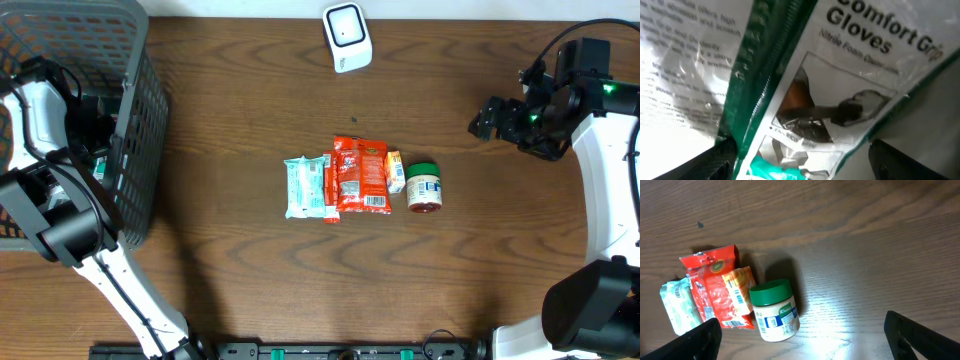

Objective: Scan the item barcode
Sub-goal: 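Grasp the green-and-white 3M gloves packet in the basket with left gripper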

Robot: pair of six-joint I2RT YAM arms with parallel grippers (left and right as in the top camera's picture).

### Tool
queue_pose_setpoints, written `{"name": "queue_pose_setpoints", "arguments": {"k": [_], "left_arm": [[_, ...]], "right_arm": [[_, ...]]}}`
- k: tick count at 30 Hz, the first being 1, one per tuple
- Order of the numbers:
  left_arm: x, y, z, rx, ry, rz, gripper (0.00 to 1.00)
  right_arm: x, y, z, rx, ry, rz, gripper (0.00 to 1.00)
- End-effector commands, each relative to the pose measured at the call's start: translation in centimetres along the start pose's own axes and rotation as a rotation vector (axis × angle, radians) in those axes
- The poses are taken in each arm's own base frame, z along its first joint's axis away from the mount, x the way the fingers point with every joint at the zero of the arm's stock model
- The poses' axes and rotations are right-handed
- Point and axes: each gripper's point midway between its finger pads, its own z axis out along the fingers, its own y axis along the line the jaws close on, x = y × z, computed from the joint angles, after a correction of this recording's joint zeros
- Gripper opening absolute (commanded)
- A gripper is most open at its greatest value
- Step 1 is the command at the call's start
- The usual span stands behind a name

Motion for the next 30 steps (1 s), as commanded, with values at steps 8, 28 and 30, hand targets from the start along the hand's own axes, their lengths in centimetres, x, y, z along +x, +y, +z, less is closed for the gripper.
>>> {"name": "queue_pose_setpoints", "arguments": {"k": [8,28,30], "left_arm": [[2.6,-0.3,5.1,0.031,0.098,0.004,0.34],[-3.2,1.7,-17.4,-0.161,-0.517,-0.138,0.07],[-2.7,1.9,-22.5,-0.199,-0.649,-0.159,0.07]], "right_arm": [[-0.1,-0.2,-0.4,-0.006,-0.011,0.005,0.99],[-0.1,-0.2,-0.4,-0.006,-0.011,0.005,0.99],[-0.1,-0.2,-0.4,-0.006,-0.011,0.005,0.99]]}}
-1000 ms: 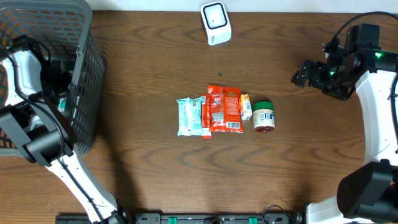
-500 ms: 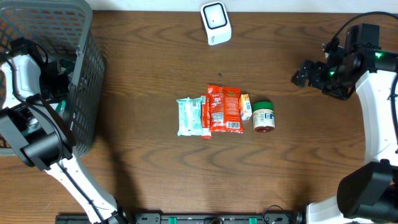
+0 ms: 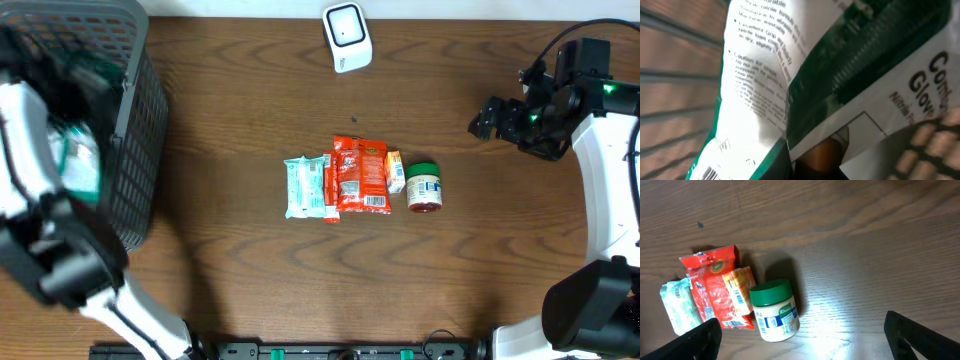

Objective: Scan the item barcode
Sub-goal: 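Grasp the green-and-white 3M gloves packet in the basket with left gripper, then lift the gloves packet out and carry it left of the wipes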

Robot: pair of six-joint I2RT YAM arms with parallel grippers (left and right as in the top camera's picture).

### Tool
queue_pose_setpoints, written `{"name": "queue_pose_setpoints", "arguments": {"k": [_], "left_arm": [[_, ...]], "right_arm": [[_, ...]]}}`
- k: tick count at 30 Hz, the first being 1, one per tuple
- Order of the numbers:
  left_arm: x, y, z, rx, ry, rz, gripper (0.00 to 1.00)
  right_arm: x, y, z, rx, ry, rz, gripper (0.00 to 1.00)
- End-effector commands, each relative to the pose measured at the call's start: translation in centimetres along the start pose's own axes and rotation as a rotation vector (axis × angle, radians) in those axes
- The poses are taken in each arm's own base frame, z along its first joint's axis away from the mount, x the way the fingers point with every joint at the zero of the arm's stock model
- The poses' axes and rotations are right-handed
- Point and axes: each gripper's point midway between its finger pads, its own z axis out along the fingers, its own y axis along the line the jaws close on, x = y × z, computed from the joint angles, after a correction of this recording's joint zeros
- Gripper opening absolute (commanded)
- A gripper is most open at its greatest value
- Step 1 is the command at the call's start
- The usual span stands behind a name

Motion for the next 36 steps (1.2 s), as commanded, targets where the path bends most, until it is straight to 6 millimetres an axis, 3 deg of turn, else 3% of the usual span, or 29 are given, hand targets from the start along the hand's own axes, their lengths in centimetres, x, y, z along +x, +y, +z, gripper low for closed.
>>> {"name": "queue_pose_setpoints", "arguments": {"k": [1,5,10,13,16,19,22,25,31,36], "left_arm": [[-3.5,1.8,-9.5,-0.088,-0.242,-0.060,0.07],[-4.8,1.9,-17.6,-0.094,-0.445,-0.071,0.07],[-3.3,0.8,-26.6,-0.029,-0.620,-0.083,0.07],[-1.9,-0.9,-31.2,0.073,-0.712,-0.074,0.07],[0.4,-4.2,-35.8,0.263,-0.791,-0.026,0.07],[2.3,-6.5,-38.8,0.425,-0.817,-0.035,0.07],[4.2,-7.9,-40.1,0.528,-0.790,-0.060,0.07],[6.1,-8.9,-39.8,0.596,-0.711,-0.078,0.07],[9.9,-11.3,-35.7,0.658,-0.454,-0.106,0.07],[12.0,-14.5,-32.1,0.716,-0.285,-0.045,0.07]], "right_arm": [[-0.1,-0.2,-0.4,-0.006,-0.011,0.005,0.99],[-0.1,-0.2,-0.4,-0.006,-0.011,0.005,0.99],[-0.1,-0.2,-0.4,-0.006,-0.011,0.005,0.99],[-0.1,-0.2,-0.4,-0.006,-0.011,0.005,0.99],[-0.1,-0.2,-0.4,-0.006,-0.011,0.005,0.99],[-0.1,-0.2,-0.4,-0.006,-0.011,0.005,0.99],[-0.1,-0.2,-0.4,-0.006,-0.011,0.005,0.99],[-0.1,-0.2,-0.4,-0.006,-0.011,0.005,0.99],[-0.1,-0.2,-0.4,-0.006,-0.011,0.005,0.99],[-0.1,-0.2,-0.4,-0.006,-0.011,0.005,0.99]]}}
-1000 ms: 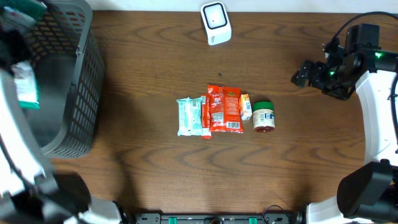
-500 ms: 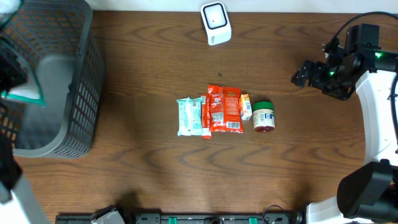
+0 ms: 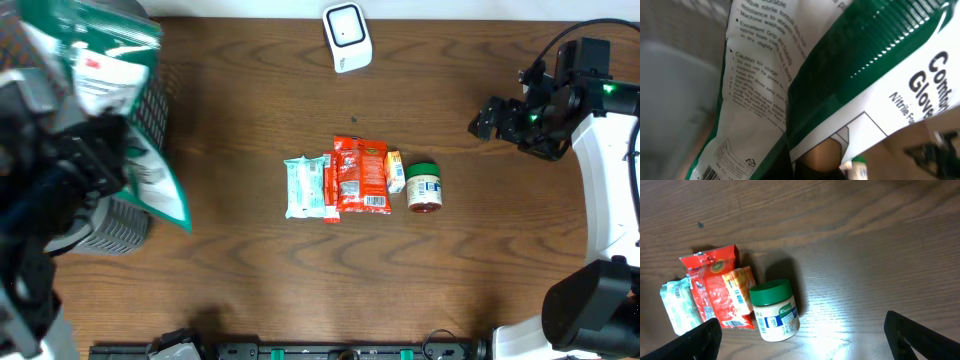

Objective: Scan the item barcode
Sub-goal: 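Lift the gloves packet out and carry it left of the wipes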

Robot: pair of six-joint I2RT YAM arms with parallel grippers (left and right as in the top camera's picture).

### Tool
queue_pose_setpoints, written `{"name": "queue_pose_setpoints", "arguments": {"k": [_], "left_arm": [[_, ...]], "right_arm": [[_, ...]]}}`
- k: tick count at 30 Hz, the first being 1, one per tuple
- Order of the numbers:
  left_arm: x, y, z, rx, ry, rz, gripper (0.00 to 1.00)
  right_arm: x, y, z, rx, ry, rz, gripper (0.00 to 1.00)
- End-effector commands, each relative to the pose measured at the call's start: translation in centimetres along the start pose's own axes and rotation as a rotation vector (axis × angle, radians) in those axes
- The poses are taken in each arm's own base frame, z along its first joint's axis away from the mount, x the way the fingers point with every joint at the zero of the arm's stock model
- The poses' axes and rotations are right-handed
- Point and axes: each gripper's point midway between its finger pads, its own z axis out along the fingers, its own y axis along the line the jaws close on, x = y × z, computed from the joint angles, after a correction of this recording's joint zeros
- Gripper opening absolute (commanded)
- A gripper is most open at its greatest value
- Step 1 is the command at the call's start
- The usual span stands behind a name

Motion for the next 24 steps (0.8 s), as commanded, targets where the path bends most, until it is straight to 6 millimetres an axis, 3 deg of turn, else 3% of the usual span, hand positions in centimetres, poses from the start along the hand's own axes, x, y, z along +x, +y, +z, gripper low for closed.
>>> {"name": "queue_pose_setpoints", "arguments": {"k": [1,14,24], "left_arm": [[3.1,-0.7,3.3,0.068,0.151,-0.017,0.07],[13.9,-1.6,14.0,0.117,0.594,0.032,0.08],[18.1,2.8,20.8,-0.236,0.682,0.070,0.07]], "right_arm": [[-0.1,-0.2,-0.4,-0.006,-0.011,0.005,0.99],[-0.1,-0.2,-0.4,-0.006,-0.011,0.005,0.99],[-0.1,-0.2,-0.4,-0.006,-0.011,0.005,0.99]]}}
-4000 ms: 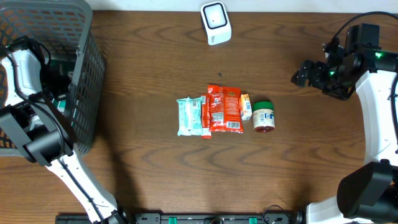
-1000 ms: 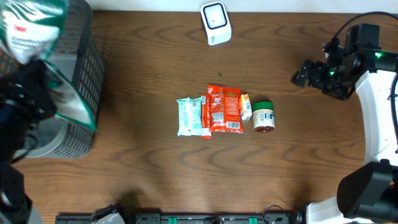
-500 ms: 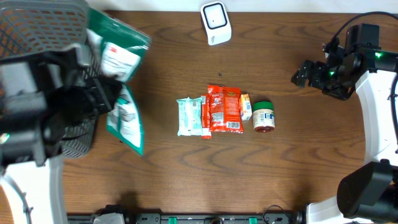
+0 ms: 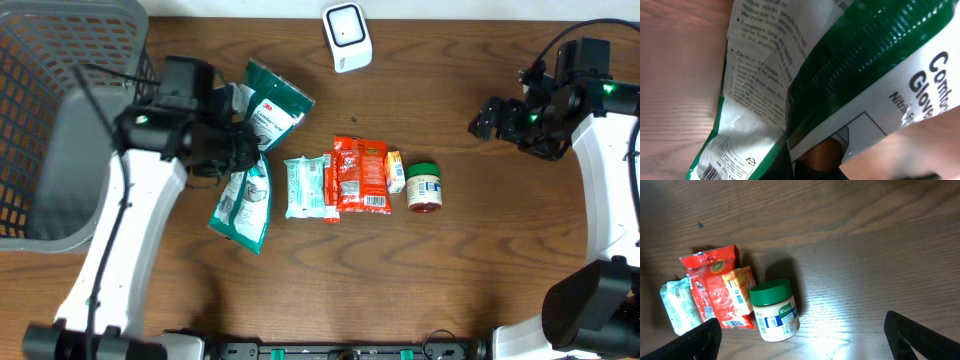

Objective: Scan the item barcode
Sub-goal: 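Lift the gloves packet out and carry it left of the wipes, then lower the gloves packet onto the table beside the wipes packet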

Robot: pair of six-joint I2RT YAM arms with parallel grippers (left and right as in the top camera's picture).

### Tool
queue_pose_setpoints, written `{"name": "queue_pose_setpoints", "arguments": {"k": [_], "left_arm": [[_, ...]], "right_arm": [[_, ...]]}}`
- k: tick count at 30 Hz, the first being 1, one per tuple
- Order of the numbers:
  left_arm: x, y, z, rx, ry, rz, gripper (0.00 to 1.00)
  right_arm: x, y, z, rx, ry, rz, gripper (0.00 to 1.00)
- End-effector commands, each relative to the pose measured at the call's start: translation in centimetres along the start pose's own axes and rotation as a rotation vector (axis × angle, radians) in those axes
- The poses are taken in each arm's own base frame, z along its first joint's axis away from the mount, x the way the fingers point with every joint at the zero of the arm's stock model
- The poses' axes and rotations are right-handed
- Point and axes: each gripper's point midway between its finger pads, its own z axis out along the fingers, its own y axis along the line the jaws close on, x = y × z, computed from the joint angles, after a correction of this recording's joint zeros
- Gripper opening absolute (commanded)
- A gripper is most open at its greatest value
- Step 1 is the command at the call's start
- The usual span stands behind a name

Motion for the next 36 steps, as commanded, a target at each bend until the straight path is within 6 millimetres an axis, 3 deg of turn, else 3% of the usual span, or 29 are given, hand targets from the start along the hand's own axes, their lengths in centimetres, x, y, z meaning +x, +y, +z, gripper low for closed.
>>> {"name": "queue_pose_setpoints", "arguments": {"k": [1,15,28,30,31,34,36], "left_arm": [[-0.5,2.0,2.8,-0.152,0.006,-0.073,0.08],[-0.3,3.4,11.9,-0.215,0.153,-0.181,0.07],[0.8,5.6,15.7,-0.289,0.233,-0.198,0.08],[0.8,5.7,15.8,-0.289,0.235,-0.200,0.17],[0.8,5.7,15.8,-0.288,0.235,-0.200,0.32],[0.7,4.8,15.8,-0.237,0.243,-0.201,0.56],[-0.1,3.5,15.2,-0.166,0.239,-0.169,0.64]], "right_arm": [[-0.1,-0.2,-0.4,-0.006,-0.011,0.005,0.99],[-0.1,-0.2,-0.4,-0.006,-0.011,0.005,0.99],[-0.1,-0.2,-0.4,-0.006,-0.011,0.005,0.99],[-0.1,-0.2,-0.4,-0.006,-0.011,0.005,0.99],[-0.1,-0.2,-0.4,-0.006,-0.011,0.005,0.99],[-0.1,-0.2,-0.4,-0.006,-0.011,0.005,0.99],[-0.1,-0.2,-0.4,-0.006,-0.011,0.005,0.99]]}}
